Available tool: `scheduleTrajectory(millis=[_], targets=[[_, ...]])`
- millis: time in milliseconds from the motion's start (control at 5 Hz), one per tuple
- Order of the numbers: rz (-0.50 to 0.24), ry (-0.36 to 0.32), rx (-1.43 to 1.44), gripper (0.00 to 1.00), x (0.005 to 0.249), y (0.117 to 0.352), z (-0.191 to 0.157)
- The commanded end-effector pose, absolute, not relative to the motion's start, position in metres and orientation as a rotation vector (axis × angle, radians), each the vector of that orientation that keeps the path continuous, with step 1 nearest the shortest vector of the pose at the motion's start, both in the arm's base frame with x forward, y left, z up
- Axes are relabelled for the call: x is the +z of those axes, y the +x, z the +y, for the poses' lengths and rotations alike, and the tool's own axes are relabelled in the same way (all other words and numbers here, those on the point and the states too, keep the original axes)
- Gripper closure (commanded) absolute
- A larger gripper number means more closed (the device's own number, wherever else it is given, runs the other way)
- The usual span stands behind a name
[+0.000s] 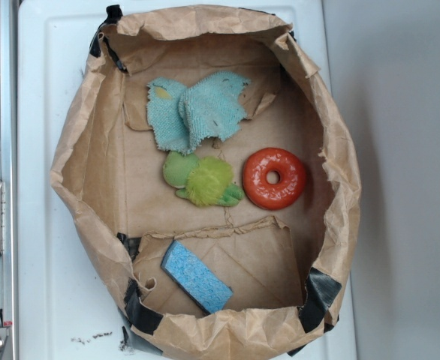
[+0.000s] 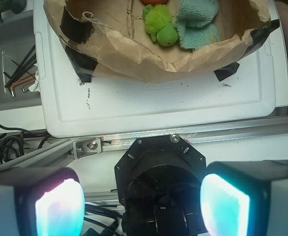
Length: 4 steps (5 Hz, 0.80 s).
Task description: Grab the blue cloth.
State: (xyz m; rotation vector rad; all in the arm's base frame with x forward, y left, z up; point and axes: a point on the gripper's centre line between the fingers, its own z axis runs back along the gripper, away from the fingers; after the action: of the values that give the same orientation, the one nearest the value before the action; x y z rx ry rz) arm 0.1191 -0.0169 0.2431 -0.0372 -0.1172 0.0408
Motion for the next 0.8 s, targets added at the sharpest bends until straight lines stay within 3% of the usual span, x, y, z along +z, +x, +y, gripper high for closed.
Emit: scheduleTrajectory(millis=[0, 400, 600], targets=[[-0.117, -0.037, 0.041, 0.0, 0.243, 0.119, -0.017], [-0.109, 0.037, 0.305, 0.0, 0.195, 0.213, 0.036], [-0.195, 0.05, 0.294, 0.0, 0.188, 0.233, 0.05]])
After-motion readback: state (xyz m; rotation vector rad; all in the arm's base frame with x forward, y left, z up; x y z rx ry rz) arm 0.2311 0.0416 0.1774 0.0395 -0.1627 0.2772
